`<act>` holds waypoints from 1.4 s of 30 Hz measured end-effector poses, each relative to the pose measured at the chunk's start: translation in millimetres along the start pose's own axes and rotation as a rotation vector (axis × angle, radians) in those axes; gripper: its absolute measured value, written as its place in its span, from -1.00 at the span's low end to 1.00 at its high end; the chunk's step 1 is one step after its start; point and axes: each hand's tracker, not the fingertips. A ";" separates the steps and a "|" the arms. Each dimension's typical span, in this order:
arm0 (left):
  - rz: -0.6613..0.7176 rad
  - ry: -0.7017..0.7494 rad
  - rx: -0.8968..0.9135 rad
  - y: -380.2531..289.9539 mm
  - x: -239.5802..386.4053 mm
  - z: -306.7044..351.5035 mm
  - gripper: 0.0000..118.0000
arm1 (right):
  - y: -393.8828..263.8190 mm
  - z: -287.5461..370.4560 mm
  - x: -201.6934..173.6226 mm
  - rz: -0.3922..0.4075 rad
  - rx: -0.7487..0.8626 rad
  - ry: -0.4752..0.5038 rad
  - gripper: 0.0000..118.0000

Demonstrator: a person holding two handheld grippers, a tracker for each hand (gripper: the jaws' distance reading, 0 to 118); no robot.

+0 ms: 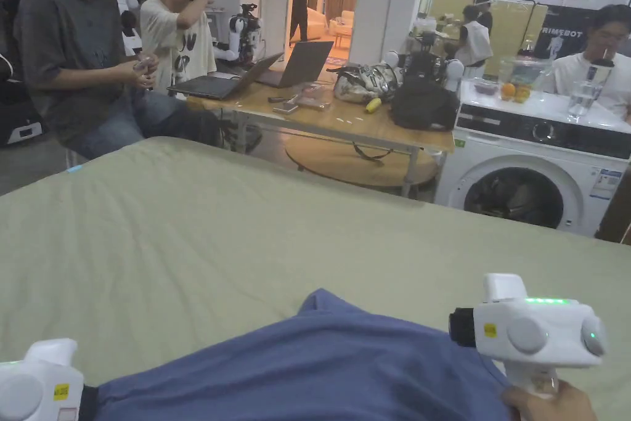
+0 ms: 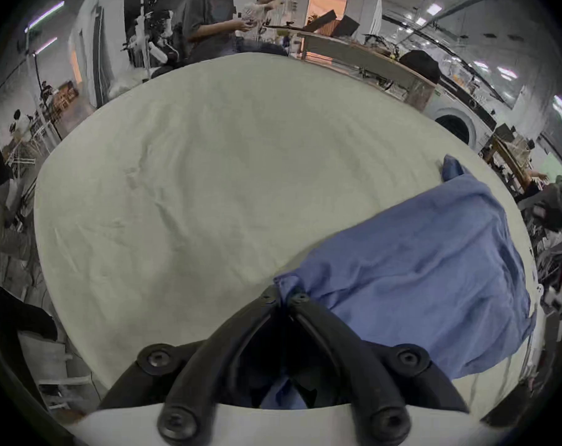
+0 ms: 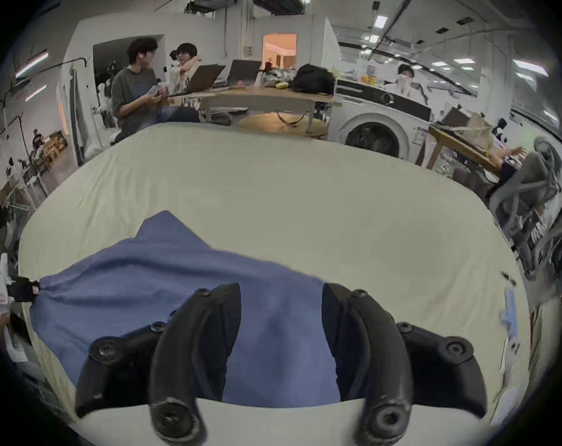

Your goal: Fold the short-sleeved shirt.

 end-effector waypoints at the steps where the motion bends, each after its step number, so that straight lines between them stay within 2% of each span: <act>1: 0.005 -0.006 0.003 -1.0 -1.3 2.7 -1.00 | 11.9 -11.4 1.3 0.007 -0.021 0.013 -0.09; 5: 0.015 -0.013 0.013 -0.3 -5.2 6.8 -1.00 | 43.0 -57.9 1.7 0.035 -0.126 0.049 -0.08; 11: 0.019 -0.023 0.005 2.6 -14.2 2.0 -1.00 | 48.1 -113.0 -17.2 0.036 -0.255 0.151 -0.08; 16: 0.023 -0.027 -0.013 0.2 -19.1 -7.7 -1.00 | 19.8 -147.9 -46.9 0.119 -0.417 0.134 -0.10; 18: 0.027 -0.028 -0.015 -2.1 -17.9 -9.1 -1.00 | 10.7 -142.2 -54.8 0.142 -0.327 0.081 -0.14; 19: 0.028 -0.029 -0.015 -2.0 -18.4 -8.8 -1.00 | 9.7 -137.8 -56.2 0.132 -0.286 0.086 -0.29; 20: 0.026 -0.029 -0.014 -1.3 -18.4 -8.7 -1.00 | 8.8 -139.2 -53.2 0.130 -0.314 0.110 -0.56; 21: 0.024 -0.028 -0.014 -1.8 -15.4 -7.9 -1.00 | 9.6 -137.4 -53.6 0.128 -0.303 0.139 -0.98; 24: 0.018 -0.024 -0.009 -0.7 -14.6 -7.9 -1.00 | 10.5 -135.0 -57.7 0.142 -0.288 0.135 -0.99; 26: 0.023 -0.029 0.001 -2.0 -14.5 -6.1 -1.00 | 11.6 -125.4 -57.2 0.189 -0.237 0.128 -1.00; 31: 0.024 -0.034 0.049 4.3 -14.9 9.6 -1.00 | 33.0 -82.4 -28.7 0.026 -0.070 0.094 -1.00; 34: 0.042 -0.085 0.120 17.1 -15.3 30.0 -1.00 | 48.0 -50.4 -13.6 0.030 0.008 0.083 -1.00; 37: 0.026 -0.118 0.193 36.8 -10.2 52.2 -1.00 | 59.9 -18.6 -4.5 0.061 0.078 0.032 -1.00; 42: -0.029 -0.163 0.290 80.7 13.7 96.2 -1.00 | 80.0 41.7 16.4 0.041 0.201 -0.023 -1.00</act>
